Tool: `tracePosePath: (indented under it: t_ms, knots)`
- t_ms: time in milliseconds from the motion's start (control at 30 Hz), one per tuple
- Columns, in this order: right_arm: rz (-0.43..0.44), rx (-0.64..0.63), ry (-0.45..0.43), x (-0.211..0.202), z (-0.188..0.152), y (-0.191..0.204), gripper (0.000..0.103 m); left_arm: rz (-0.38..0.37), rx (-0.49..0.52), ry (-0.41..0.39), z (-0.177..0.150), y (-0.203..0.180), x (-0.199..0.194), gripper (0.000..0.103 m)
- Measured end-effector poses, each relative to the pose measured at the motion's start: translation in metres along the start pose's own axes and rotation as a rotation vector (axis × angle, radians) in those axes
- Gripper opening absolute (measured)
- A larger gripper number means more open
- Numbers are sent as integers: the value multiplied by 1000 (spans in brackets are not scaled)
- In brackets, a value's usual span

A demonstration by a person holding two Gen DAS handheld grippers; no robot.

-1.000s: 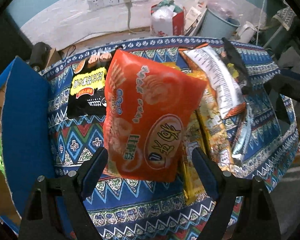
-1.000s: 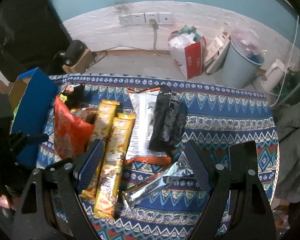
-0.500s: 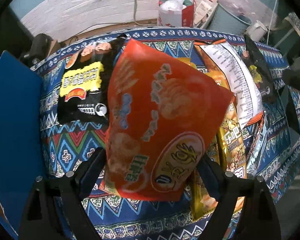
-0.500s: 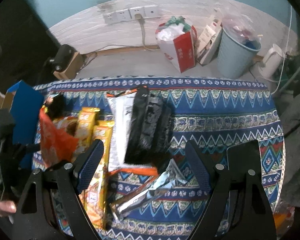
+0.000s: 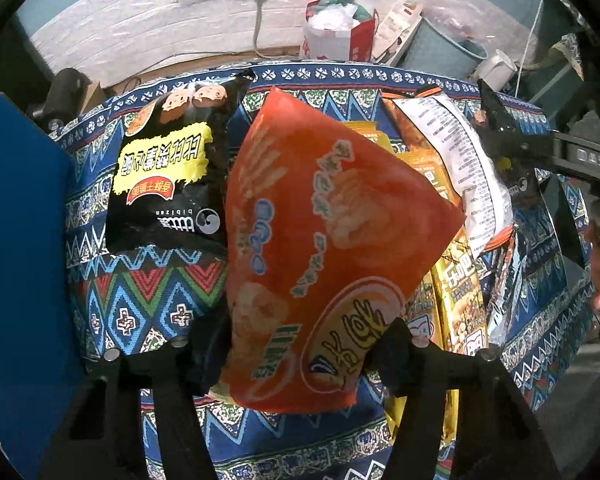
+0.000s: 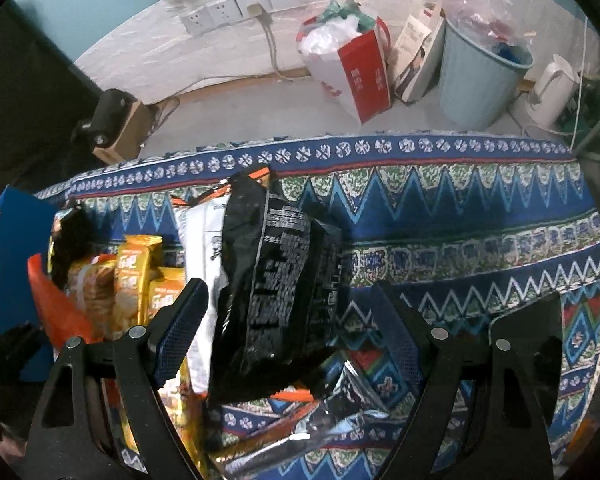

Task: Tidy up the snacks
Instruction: 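Grasp the red-orange chip bag with the left tool while the right tool grasps the black bag, then lift both bags and carry them over the cardboard box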

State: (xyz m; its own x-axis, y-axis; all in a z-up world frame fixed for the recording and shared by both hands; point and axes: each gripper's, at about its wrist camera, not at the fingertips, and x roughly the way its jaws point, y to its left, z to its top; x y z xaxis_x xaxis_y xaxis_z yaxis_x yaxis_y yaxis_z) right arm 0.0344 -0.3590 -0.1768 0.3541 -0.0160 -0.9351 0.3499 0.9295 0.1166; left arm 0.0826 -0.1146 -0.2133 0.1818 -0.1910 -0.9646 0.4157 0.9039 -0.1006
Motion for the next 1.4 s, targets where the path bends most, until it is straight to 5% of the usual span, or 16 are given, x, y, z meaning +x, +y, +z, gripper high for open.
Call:
tracePosePath:
  t_ms: [167,367,500,833,1400]
  knots:
    - [45,24,-3,9,2,-5,82,4,26,-7,-5,-1,-7,60]
    - [75,14,-13,5,3,-2,36,21,34,-16,-8,2,-17,60]
    - [11,-27,-23,-4,0,2,24,36,38,-37,-9,3,-27,60]
    - [-61,-116,-94,-38,-8,22,24,47,10,-96,-16,14,-62,60]
    - [-26,-209,-192,-94,-24,72,24,131,19,-225,-23,30,-129,60]
